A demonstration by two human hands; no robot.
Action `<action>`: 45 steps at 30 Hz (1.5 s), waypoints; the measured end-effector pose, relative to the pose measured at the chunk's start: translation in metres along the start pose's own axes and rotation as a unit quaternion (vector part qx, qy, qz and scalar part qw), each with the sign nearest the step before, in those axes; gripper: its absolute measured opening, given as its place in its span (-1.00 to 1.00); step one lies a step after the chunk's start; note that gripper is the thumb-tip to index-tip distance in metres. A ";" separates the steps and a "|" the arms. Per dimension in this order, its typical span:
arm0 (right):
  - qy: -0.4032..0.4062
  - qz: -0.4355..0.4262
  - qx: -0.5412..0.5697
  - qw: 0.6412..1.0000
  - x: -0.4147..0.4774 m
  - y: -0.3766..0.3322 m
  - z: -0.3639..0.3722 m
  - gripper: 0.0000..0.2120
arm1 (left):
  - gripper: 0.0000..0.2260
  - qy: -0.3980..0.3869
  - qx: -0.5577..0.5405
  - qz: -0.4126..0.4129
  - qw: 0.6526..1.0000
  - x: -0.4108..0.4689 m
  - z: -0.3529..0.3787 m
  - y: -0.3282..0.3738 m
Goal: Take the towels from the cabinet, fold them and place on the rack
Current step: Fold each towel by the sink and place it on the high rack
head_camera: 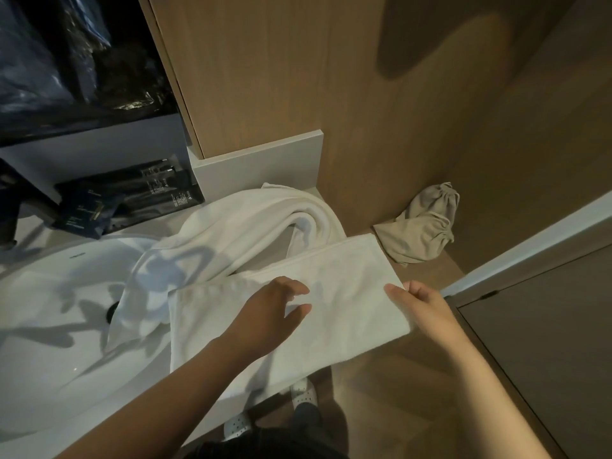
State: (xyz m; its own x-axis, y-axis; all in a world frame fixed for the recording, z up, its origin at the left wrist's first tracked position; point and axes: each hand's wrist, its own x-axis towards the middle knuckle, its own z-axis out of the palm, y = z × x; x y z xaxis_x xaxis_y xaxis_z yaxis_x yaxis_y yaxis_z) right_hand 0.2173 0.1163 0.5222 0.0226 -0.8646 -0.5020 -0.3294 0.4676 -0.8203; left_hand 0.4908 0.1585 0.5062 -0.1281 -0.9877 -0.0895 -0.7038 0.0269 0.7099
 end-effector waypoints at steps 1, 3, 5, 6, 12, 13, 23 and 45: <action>-0.017 -0.010 0.010 1.000 -0.002 -0.010 0.000 -0.74 | -0.77 0.003 -0.005 -0.001 1.000 0.000 -0.001 0.003; -0.063 -0.021 0.026 0.997 -0.006 -0.029 0.002 -0.79 | -0.82 0.013 -0.031 -0.012 0.999 0.000 -0.007 0.008; -0.107 -0.034 0.031 0.993 -0.007 -0.047 0.007 -0.60 | -0.91 0.023 -0.057 -0.014 0.998 -0.001 -0.015 0.012; -0.121 -0.052 0.021 0.991 -0.007 -0.056 0.012 -0.52 | -0.95 0.027 -0.067 -0.013 0.997 -0.003 -0.020 0.013; -0.145 -0.151 -0.014 0.978 -0.005 -0.105 0.056 -0.76 | -0.91 0.061 -0.146 -0.022 0.987 -0.024 -0.053 0.009; -0.143 -0.152 -0.006 0.978 -0.005 -0.112 0.067 -0.83 | -0.91 0.065 -0.154 -0.023 0.986 -0.028 -0.057 0.007; -0.189 -0.152 0.037 0.969 -0.012 -0.153 0.151 -0.92 | -0.75 0.151 -0.234 -0.083 0.957 -0.061 -0.097 -0.019; -0.100 -0.182 -0.170 0.963 -0.029 -0.144 0.119 -0.87 | -0.87 0.213 -0.197 0.071 0.954 -0.031 -0.157 -0.011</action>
State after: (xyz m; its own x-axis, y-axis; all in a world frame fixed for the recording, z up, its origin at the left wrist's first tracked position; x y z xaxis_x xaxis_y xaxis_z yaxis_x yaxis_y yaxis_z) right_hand 0.3760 0.0959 0.6222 0.3651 -0.8913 -0.2690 -0.5553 0.0234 -0.8313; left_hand 0.6123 0.1643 0.6114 0.1529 -0.9537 0.2590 -0.3718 0.1872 0.9092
